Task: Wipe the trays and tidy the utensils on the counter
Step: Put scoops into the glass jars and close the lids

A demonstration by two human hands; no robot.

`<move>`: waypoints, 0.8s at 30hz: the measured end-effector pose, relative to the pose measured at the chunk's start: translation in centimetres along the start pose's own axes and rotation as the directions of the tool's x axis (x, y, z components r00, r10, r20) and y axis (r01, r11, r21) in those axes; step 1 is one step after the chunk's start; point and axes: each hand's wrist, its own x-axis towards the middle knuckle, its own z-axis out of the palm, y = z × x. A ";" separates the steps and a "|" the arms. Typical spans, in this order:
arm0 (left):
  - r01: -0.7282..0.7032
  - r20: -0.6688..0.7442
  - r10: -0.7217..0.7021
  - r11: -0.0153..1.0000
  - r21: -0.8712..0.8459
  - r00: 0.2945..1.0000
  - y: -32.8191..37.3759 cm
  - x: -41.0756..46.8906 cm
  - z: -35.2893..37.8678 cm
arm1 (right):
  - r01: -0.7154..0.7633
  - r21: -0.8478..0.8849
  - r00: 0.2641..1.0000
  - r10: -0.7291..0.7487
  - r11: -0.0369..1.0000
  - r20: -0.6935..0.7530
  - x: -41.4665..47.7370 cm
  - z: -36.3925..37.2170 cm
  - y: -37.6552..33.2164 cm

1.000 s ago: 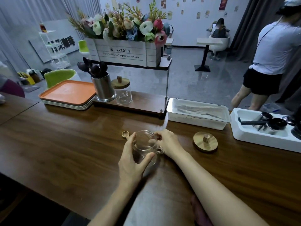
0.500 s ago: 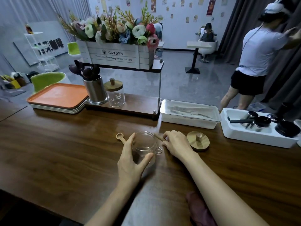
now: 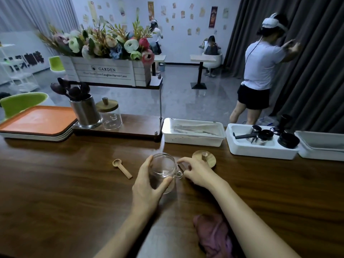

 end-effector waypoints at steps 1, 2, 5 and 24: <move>0.001 0.001 -0.001 1.000 -0.003 1.000 0.0 0.0 0.0 | -0.021 0.105 1.000 0.021 0.994 0.003 -0.3 0.1 0.1; 0.001 -0.001 -0.001 1.000 -0.006 1.000 0.0 0.0 0.0 | -0.043 0.227 0.999 0.042 0.973 0.008 -0.5 0.2 0.1; -0.005 -0.009 0.005 1.000 -0.008 1.000 0.2 -0.1 0.0 | 0.001 0.423 0.997 0.029 0.906 -0.066 -1.0 0.2 0.2; -0.066 0.094 0.065 0.998 0.008 0.993 1.1 0.7 2.3 | 0.202 0.706 0.901 0.154 0.679 -0.406 -1.9 -3.1 -2.4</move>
